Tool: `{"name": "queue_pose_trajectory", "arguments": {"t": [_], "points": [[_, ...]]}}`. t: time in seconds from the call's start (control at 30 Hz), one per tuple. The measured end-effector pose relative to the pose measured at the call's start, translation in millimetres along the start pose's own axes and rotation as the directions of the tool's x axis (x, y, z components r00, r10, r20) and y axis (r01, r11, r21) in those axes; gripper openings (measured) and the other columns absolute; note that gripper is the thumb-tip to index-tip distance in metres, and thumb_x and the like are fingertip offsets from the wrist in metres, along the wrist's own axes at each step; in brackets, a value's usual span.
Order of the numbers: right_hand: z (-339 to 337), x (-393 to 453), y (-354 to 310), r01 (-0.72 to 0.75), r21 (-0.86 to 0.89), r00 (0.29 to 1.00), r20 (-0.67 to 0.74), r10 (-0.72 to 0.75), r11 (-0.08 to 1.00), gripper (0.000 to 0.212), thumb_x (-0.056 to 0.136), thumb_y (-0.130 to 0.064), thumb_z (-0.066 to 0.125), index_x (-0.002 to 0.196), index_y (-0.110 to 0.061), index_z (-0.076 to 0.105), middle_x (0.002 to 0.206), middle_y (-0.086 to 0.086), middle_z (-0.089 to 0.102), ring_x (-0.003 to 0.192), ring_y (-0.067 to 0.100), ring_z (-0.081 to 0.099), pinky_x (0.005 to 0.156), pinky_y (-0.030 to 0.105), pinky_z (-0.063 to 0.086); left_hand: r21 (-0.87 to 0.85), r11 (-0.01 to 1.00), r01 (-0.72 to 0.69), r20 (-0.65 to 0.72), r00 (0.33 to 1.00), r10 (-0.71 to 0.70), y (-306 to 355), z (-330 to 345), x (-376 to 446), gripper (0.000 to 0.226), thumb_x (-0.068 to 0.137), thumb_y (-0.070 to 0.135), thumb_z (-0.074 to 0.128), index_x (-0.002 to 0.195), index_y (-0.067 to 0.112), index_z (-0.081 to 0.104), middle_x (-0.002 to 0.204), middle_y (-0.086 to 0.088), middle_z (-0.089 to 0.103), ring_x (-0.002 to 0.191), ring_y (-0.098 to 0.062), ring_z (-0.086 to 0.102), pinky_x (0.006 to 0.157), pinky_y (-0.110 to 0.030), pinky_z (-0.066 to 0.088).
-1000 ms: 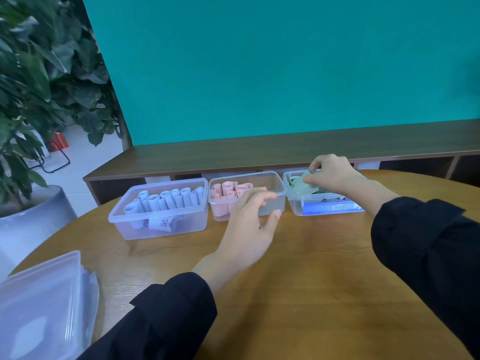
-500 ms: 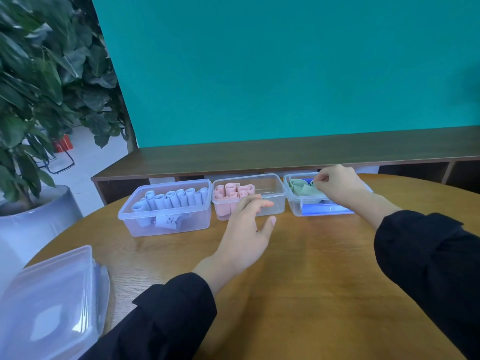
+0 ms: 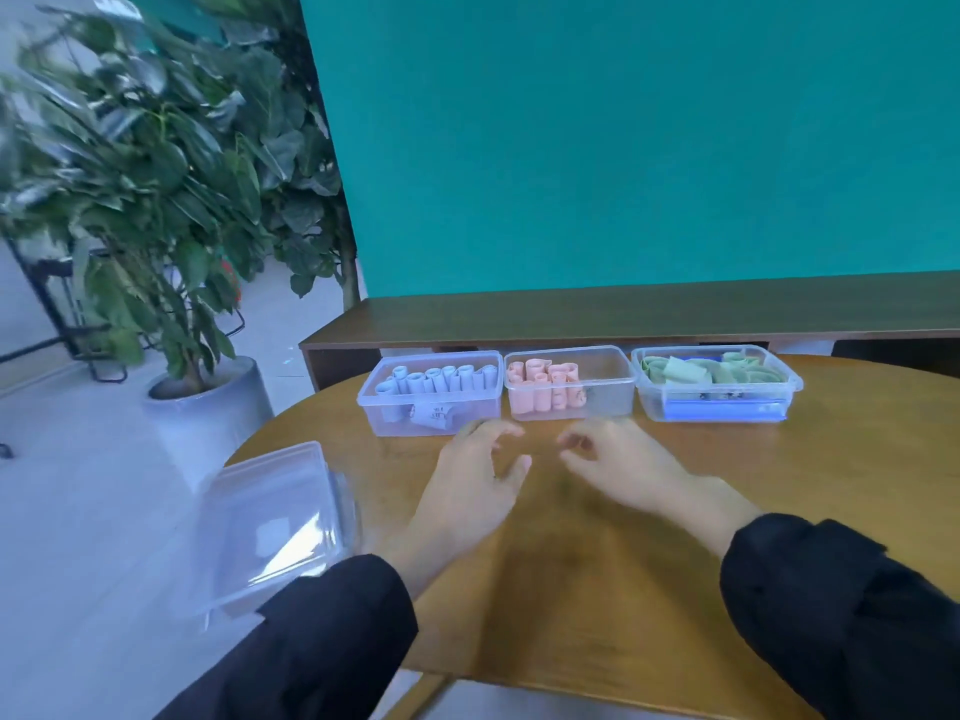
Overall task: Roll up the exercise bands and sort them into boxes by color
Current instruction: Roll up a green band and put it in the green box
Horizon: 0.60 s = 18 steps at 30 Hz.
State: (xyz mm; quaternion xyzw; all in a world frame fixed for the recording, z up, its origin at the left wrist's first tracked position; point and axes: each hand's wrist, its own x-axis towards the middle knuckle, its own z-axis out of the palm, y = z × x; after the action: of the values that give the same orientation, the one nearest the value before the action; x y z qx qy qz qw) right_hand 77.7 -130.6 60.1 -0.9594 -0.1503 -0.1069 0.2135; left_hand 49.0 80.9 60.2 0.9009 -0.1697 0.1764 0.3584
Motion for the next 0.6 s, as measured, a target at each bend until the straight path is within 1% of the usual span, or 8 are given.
{"name": "queue_pose_trajectory", "arguments": {"t": [0.03, 0.07, 0.17, 0.27, 0.37, 0.43, 0.53, 0.6], "points": [[8.2, -2.0, -18.9, 0.045, 0.028, 0.999, 0.021, -0.046, 0.999, 0.02, 0.095, -0.034, 0.06, 0.111, -0.029, 0.073, 0.109, -0.01, 0.07, 0.101, 0.011, 0.063, 0.091, 0.033, 0.051, 0.049, 0.998, 0.037, -0.008, 0.999, -0.036, -7.1, -14.5, -10.6, 0.028, 0.094, 0.031, 0.069, 0.121, 0.032, 0.064, 0.117, 0.013, 0.062, 0.1, -0.002, 0.055, 0.079, -0.01, 0.035], [16.9, -3.6, -37.6, 0.085, 0.058, 0.995, 0.048, -0.087, 0.995, 0.02, 0.095, -0.034, 0.06, 0.11, -0.029, 0.073, 0.107, -0.01, 0.07, 0.098, 0.01, 0.062, 0.091, 0.031, 0.051, 0.099, 0.993, 0.071, -0.013, 0.997, -0.07, -15.8, -29.8, -22.4, 0.029, 0.093, 0.032, 0.069, 0.122, 0.032, 0.064, 0.116, 0.013, 0.062, 0.102, -0.004, 0.056, 0.083, -0.014, 0.036], [41.5, -8.3, -91.5, 0.166, 0.148, 0.973, 0.136, -0.186, 0.975, 0.02, 0.096, -0.036, 0.061, 0.111, -0.029, 0.072, 0.105, -0.012, 0.069, 0.092, 0.005, 0.06, 0.09, 0.026, 0.05, 0.254, 0.955, 0.154, -0.052, 0.988, -0.146, -46.4, -75.5, -60.8, 0.029, 0.091, 0.033, 0.071, 0.119, 0.035, 0.066, 0.121, 0.012, 0.064, 0.113, -0.012, 0.059, 0.099, -0.029, 0.045], [66.5, -10.6, -136.6, 0.219, 0.219, 0.948, 0.182, -0.261, 0.951, 0.022, 0.096, -0.041, 0.061, 0.113, -0.029, 0.071, 0.106, -0.013, 0.067, 0.092, 0.003, 0.06, 0.09, 0.027, 0.052, 0.402, 0.879, 0.255, -0.061, 0.966, -0.253, -74.9, -114.0, -96.4, 0.032, 0.089, 0.041, 0.07, 0.12, 0.035, 0.067, 0.127, 0.011, 0.062, 0.122, -0.015, 0.052, 0.1, -0.035, 0.045], [88.0, -11.1, -168.8, 0.234, 0.263, 0.944, 0.17, -0.283, 0.936, 0.026, 0.097, -0.041, 0.061, 0.117, -0.028, 0.07, 0.109, -0.012, 0.065, 0.094, 0.004, 0.059, 0.087, 0.025, 0.05, 0.516, 0.812, 0.272, -0.019, 0.952, -0.306, -97.2, -133.2, -120.8, 0.041, 0.09, 0.055, 0.064, 0.125, 0.034, 0.066, 0.128, 0.011, 0.061, 0.122, -0.018, 0.048, 0.097, -0.037, 0.042], [98.0, -11.3, -182.5, 0.233, 0.286, 0.946, 0.154, -0.285, 0.93, 0.03, 0.096, -0.042, 0.061, 0.121, -0.026, 0.068, 0.11, -0.01, 0.064, 0.094, 0.004, 0.058, 0.084, 0.022, 0.048, 0.51, 0.823, 0.251, -0.012, 0.958, -0.285, -105.7, -138.7, -130.6, 0.037, 0.094, 0.054, 0.061, 0.123, 0.033, 0.069, 0.126, 0.013, 0.063, 0.119, -0.018, 0.049, 0.095, -0.036, 0.041], [107.0, -11.7, -192.0, 0.235, 0.26, 0.94, 0.185, -0.288, 0.936, 0.034, 0.097, -0.043, 0.06, 0.125, -0.025, 0.066, 0.113, -0.01, 0.063, 0.093, 0.005, 0.056, 0.083, 0.021, 0.045, 0.478, 0.866, 0.147, 0.01, 0.985, -0.172, -112.1, -141.7, -134.9, 0.029, 0.095, 0.046, 0.064, 0.113, 0.026, 0.077, 0.114, 0.009, 0.07, 0.109, -0.021, 0.056, 0.089, -0.031, 0.044], [108.1, -13.0, -191.8, 0.233, 0.245, 0.938, 0.199, -0.284, 0.941, 0.036, 0.097, -0.046, 0.059, 0.126, -0.025, 0.066, 0.115, -0.01, 0.064, 0.094, 0.004, 0.055, 0.084, 0.021, 0.045, 0.481, 0.871, 0.101, 0.014, 0.992, -0.122, -111.5, -141.3, -135.9, 0.036, 0.094, 0.05, 0.063, 0.107, 0.022, 0.079, 0.106, 0.007, 0.072, 0.101, -0.019, 0.059, 0.082, -0.027, 0.043]]}}
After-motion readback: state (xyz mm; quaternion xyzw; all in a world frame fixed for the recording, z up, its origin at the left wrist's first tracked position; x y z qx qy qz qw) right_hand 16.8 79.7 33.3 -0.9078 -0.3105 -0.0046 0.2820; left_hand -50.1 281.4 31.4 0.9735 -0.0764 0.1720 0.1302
